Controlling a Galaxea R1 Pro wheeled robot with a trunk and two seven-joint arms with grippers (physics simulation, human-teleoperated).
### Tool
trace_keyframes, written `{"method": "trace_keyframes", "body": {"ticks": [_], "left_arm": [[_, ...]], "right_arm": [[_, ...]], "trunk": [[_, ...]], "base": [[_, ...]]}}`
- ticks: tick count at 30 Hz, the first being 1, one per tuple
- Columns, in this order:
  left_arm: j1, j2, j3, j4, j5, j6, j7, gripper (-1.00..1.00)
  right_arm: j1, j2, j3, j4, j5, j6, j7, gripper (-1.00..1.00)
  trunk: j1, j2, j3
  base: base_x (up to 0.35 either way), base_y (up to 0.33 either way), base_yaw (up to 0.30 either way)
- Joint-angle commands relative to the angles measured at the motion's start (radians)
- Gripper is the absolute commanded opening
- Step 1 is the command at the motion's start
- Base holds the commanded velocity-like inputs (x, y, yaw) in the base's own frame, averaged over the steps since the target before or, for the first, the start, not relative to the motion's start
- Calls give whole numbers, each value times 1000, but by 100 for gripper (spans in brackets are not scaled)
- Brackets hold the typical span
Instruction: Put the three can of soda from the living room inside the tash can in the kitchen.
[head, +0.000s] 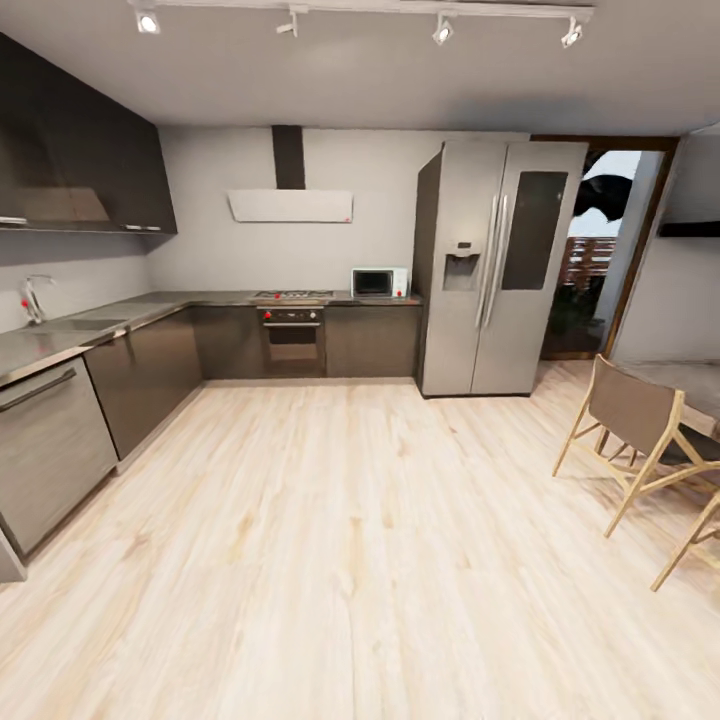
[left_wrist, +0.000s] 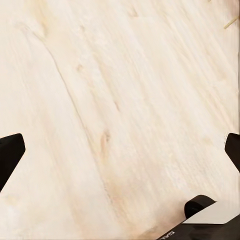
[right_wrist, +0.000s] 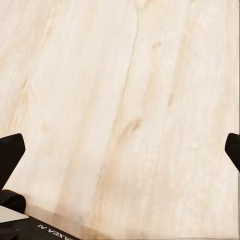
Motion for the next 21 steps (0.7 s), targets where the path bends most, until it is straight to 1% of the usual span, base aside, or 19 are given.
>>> {"method": "trace_keyframes", "body": {"ticks": [1,16,21], "left_arm": [[0,0,0,0,0,0,0,100],[0,0,0,-1,0,0,0,100],[0,0,0,0,0,0,0,100]], "right_arm": [[0,0,0,0,0,0,0,100],[0,0,0,0,0,0,0,100],[0,0,0,0,0,0,0,100]], "trunk": [[0,0,0],[0,0,0],[0,0,0]], "base": [[0,0,-290],[0,0,-289],[13,0,-168]]}}
